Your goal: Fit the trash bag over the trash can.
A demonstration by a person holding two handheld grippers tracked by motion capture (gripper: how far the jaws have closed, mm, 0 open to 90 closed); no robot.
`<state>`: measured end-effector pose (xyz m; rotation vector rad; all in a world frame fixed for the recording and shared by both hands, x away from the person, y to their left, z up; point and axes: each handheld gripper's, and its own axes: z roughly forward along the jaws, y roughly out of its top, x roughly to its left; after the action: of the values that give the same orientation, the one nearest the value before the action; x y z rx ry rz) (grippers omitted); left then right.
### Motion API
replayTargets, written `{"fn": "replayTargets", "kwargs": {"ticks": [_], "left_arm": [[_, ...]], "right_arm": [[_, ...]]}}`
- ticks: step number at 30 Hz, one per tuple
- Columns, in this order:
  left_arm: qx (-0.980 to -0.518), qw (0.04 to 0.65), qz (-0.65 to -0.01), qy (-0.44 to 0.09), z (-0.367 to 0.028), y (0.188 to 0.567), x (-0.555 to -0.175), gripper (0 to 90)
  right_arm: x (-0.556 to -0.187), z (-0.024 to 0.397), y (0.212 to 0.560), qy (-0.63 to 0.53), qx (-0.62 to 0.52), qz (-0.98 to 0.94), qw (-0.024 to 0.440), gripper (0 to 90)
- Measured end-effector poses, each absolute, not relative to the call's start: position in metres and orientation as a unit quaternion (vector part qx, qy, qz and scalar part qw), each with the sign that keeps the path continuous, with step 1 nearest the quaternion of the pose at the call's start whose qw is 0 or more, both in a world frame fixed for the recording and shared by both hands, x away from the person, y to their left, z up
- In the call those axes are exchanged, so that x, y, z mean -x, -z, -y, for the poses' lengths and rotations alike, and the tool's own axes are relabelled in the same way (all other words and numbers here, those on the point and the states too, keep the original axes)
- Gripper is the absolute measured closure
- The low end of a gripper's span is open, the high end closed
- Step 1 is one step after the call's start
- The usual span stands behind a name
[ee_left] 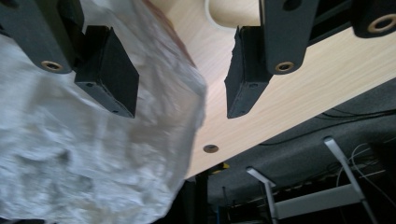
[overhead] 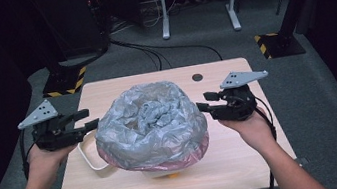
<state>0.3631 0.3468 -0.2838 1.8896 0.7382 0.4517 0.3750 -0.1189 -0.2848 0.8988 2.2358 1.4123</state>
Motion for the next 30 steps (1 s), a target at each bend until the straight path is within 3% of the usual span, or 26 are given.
{"fn": "replayTargets", "kwargs": {"ticks": [9,18,22,30], "left_arm": [[-0.79,0.516,-0.292,-0.153,-0.358,0.285,-0.33,39.5],[-0.81,0.522,-0.246,-0.102,-0.322,0.312,-0.32,34.9],[-0.811,0.529,-0.234,-0.089,-0.314,0.319,-0.324,38.7],[-0.817,0.534,-0.202,-0.074,-0.31,0.327,-0.326,71.5]], "right_arm": [[-0.342,0.133,0.284,-0.514,-0.287,-0.796,0.141,44.6],[-0.319,0.103,0.301,-0.518,-0.228,-0.82,0.081,35.7],[-0.318,0.092,0.306,-0.516,-0.216,-0.825,0.078,44.4],[-0.322,0.09,0.313,-0.518,-0.206,-0.827,0.071,73.4]]}}
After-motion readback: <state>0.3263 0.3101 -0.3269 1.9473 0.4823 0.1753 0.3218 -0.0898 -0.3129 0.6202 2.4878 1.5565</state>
